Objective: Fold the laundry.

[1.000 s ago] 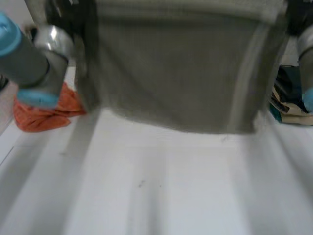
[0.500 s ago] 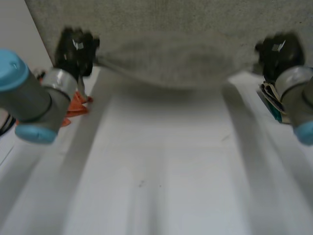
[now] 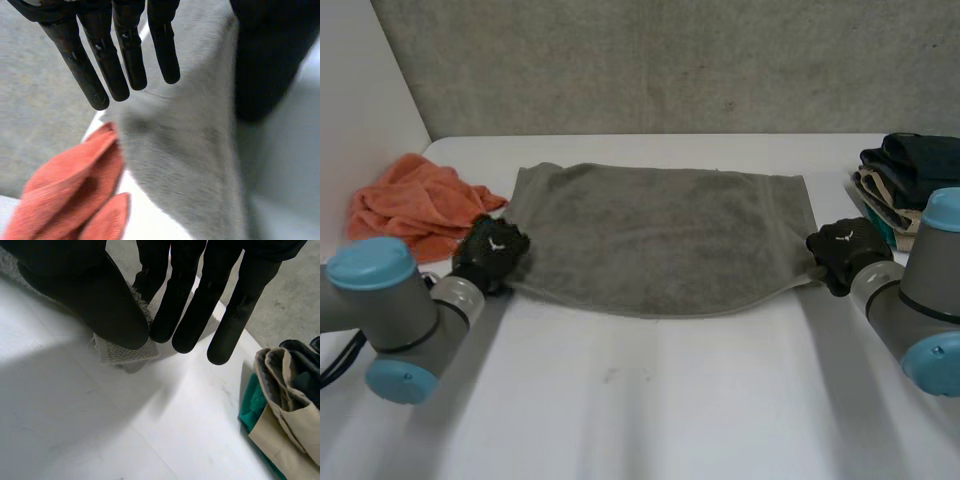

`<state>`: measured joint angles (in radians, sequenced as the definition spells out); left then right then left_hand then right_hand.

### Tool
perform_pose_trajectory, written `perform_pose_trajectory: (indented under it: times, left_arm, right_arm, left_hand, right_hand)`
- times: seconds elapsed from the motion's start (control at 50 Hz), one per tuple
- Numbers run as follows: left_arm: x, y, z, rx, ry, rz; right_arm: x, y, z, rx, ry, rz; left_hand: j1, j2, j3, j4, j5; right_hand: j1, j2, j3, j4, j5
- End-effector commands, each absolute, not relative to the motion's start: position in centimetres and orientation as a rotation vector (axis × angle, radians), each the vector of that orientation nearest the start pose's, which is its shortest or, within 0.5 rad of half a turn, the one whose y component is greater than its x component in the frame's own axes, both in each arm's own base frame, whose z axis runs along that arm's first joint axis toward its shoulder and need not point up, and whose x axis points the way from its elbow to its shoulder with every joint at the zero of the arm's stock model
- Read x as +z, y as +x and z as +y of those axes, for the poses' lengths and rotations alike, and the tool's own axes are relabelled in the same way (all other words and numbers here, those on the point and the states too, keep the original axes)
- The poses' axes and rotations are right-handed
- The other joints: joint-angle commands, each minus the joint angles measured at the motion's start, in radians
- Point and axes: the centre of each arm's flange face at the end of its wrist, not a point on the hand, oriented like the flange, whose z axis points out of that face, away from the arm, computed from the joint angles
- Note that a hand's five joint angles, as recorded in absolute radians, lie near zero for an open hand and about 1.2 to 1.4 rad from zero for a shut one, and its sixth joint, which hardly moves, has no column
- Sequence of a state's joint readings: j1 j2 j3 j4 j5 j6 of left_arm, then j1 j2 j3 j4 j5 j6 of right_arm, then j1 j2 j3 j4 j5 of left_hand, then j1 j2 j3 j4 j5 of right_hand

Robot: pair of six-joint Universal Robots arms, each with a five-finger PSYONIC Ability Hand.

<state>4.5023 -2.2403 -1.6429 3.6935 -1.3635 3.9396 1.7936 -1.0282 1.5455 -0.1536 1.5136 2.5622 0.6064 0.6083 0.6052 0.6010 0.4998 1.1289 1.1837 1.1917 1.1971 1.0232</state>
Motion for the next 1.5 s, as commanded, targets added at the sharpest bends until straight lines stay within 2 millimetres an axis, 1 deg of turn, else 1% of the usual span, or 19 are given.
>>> perform_pose_trajectory:
  times: [0.02,0.24,0.26,0.28,0.34,0.5,0.58,0.68,0.78,0.88,0.96,1.06,1.22,1.3,1.34,1.44,1.46,1.48,1.5]
  left_arm:
    - [11.2,-20.9,-34.2,-1.898,1.166,1.823]
    - [9.8,-19.4,-33.1,-1.816,1.162,1.896]
    - [9.8,-19.4,-33.0,-1.815,1.162,1.898]
    - [10.2,-19.4,-32.6,-1.822,1.163,1.897]
    - [11.0,-19.2,-32.0,-1.828,1.158,1.889]
    - [13.6,-18.6,-26.3,-1.713,1.223,2.015]
    - [14.7,-18.2,-22.0,-1.560,1.294,2.172]
    - [15.5,-17.4,-16.2,-1.236,1.461,2.357]
    - [15.3,-17.2,-13.9,-1.051,1.649,2.328]
    - [16.5,-17.7,-17.1,-1.214,1.631,2.151]
    - [17.3,-19.2,-20.9,-1.417,1.556,2.032]
    - [18.6,-22.3,-27.4,-1.718,1.416,1.887]
    - [16.8,-24.8,-34.6,-1.801,1.326,1.836]
    - [16.0,-26.4,-36.3,-1.816,1.315,1.802]
    - [15.1,-27.4,-38.2,-1.828,1.276,1.779]
    - [14.2,-28.3,-40.3,-1.842,1.226,1.750]
    - [14.0,-28.6,-40.4,-1.847,1.226,1.750]
    - [13.8,-29.2,-40.2,-1.861,1.242,1.738]
    - [14.0,-29.8,-40.1,-1.881,1.248,1.728]
  right_arm:
    - [15.0,21.3,-32.0,-1.872,-1.113,2.471]
    - [15.1,21.3,-31.9,-1.867,-1.116,2.472]
    - [15.1,21.3,-31.9,-1.868,-1.118,2.472]
    - [15.1,21.3,-31.8,-1.860,-1.126,2.476]
    - [15.4,21.2,-31.5,-1.831,-1.163,2.491]
    - [16.5,20.4,-28.2,-1.615,-1.505,2.547]
    - [17.4,18.9,-25.4,-1.422,-1.713,2.591]
    - [18.0,16.1,-21.2,-1.108,-1.875,2.645]
    - [18.4,15.7,-20.0,-1.076,-1.919,2.628]
    - [19.0,15.9,-21.0,-1.185,-1.908,2.611]
    - [19.0,16.6,-23.9,-1.441,-1.791,2.583]
    - [17.9,17.2,-29.7,-1.714,-1.498,2.600]
    - [16.4,17.8,-35.0,-1.861,-1.388,2.564]
    - [15.3,17.6,-38.2,-1.997,-1.339,2.583]
    - [15.0,17.5,-39.9,-2.093,-1.308,2.587]
    - [14.4,18.4,-42.1,-2.197,-1.286,2.546]
    - [14.2,18.7,-42.3,-2.201,-1.285,2.538]
    - [14.0,19.3,-42.6,-2.217,-1.289,2.520]
    - [13.9,19.6,-42.7,-2.218,-1.295,2.509]
  left_hand:
    - [0.103,0.101,0.104,0.109,0.035]
    - [0.335,0.333,0.336,0.340,0.267]
    - [0.408,0.406,0.409,0.413,0.340]
    - [0.717,0.715,0.718,0.722,0.649]
    - [0.790,0.788,0.791,0.795,0.722]
    - [0.790,0.788,0.791,0.795,0.722]
    - [0.790,0.788,0.791,0.795,0.722]
    - [0.790,0.788,0.791,0.795,0.722]
    - [0.790,0.788,0.791,0.795,0.722]
    - [0.790,0.788,0.791,0.795,0.722]
    - [0.790,0.788,0.791,0.795,0.722]
    - [0.790,0.788,0.791,0.795,0.722]
    - [0.790,0.788,0.791,0.795,0.722]
    - [0.790,0.788,0.791,0.795,0.722]
    - [0.790,0.788,0.791,0.795,0.722]
    - [0.790,0.788,0.791,0.795,0.722]
    - [0.398,0.396,0.399,0.403,0.330]
    - [-0.432,-0.434,-0.431,-0.426,-0.500]
    - [-0.362,-0.364,-0.361,-0.357,-0.430]
  right_hand:
    - [0.267,0.213,0.205,0.199,0.198]
    - [0.267,0.213,0.205,0.199,0.198]
    - [0.267,0.213,0.205,0.199,0.198]
    - [0.267,0.213,0.205,0.199,0.198]
    - [0.267,0.213,0.205,0.199,0.198]
    - [0.267,0.213,0.205,0.199,0.198]
    - [0.267,0.213,0.205,0.199,0.198]
    - [0.267,0.213,0.205,0.199,0.198]
    - [0.267,0.213,0.205,0.199,0.198]
    - [0.267,0.213,0.205,0.199,0.198]
    - [0.267,0.213,0.205,0.199,0.198]
    - [0.267,0.213,0.205,0.199,0.198]
    - [0.267,0.213,0.205,0.199,0.198]
    - [0.267,0.213,0.205,0.199,0.198]
    - [0.267,0.213,0.205,0.199,0.198]
    - [0.267,0.213,0.205,0.199,0.198]
    - [-0.139,-0.193,-0.201,-0.207,-0.207]
    - [-0.954,-1.009,-1.017,-1.023,-1.023]
    - [-0.954,-1.009,-1.017,-1.023,-1.023]
